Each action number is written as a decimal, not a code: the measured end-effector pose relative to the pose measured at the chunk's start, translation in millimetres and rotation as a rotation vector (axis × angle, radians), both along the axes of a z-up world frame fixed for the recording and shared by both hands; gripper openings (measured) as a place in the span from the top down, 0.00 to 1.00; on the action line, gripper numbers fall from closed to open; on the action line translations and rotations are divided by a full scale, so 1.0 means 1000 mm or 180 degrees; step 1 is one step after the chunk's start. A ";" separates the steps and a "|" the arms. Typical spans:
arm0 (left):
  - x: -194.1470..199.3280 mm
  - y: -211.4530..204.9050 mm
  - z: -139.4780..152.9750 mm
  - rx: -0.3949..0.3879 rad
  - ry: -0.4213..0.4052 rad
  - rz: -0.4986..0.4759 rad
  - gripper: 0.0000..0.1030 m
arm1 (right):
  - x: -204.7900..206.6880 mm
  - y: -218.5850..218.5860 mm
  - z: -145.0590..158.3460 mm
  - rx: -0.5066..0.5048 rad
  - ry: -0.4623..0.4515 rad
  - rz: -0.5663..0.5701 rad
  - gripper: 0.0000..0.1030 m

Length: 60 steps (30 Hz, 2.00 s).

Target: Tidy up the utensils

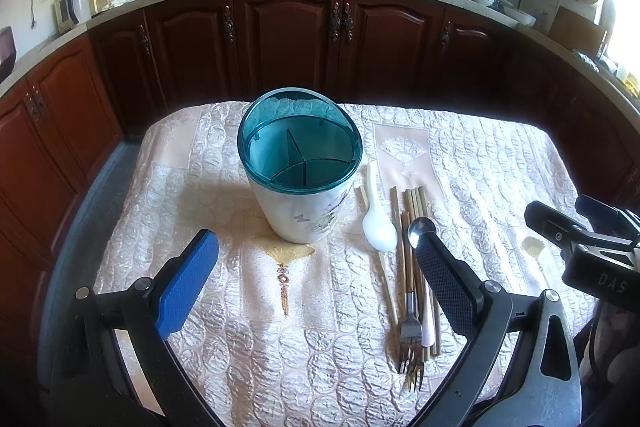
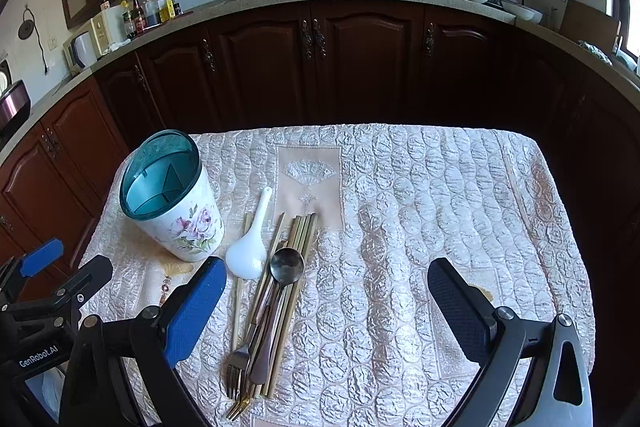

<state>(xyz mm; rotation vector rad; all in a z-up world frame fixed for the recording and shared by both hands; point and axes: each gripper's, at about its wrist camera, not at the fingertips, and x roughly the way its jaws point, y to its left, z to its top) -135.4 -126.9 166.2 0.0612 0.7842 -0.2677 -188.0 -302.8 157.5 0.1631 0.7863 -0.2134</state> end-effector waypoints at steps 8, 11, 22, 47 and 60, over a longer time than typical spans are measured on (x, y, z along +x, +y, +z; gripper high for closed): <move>0.003 -0.001 -0.003 0.0019 0.0027 0.0010 0.03 | 0.002 -0.003 -0.003 0.0055 0.0021 0.0044 0.02; 0.004 0.000 -0.003 0.0022 0.0027 0.0011 0.03 | 0.003 -0.004 -0.002 0.0067 0.0013 0.0036 0.02; 0.006 0.002 -0.006 0.0000 0.0044 0.0035 0.03 | 0.003 -0.004 -0.006 0.0112 0.0002 0.0073 0.02; 0.011 0.000 -0.012 0.0002 0.0106 0.0035 0.03 | 0.006 -0.002 -0.016 0.0086 0.0102 0.0138 0.03; 0.011 0.002 -0.016 -0.0031 0.0153 0.0011 0.03 | 0.006 -0.005 -0.020 0.0107 0.0130 0.0136 0.03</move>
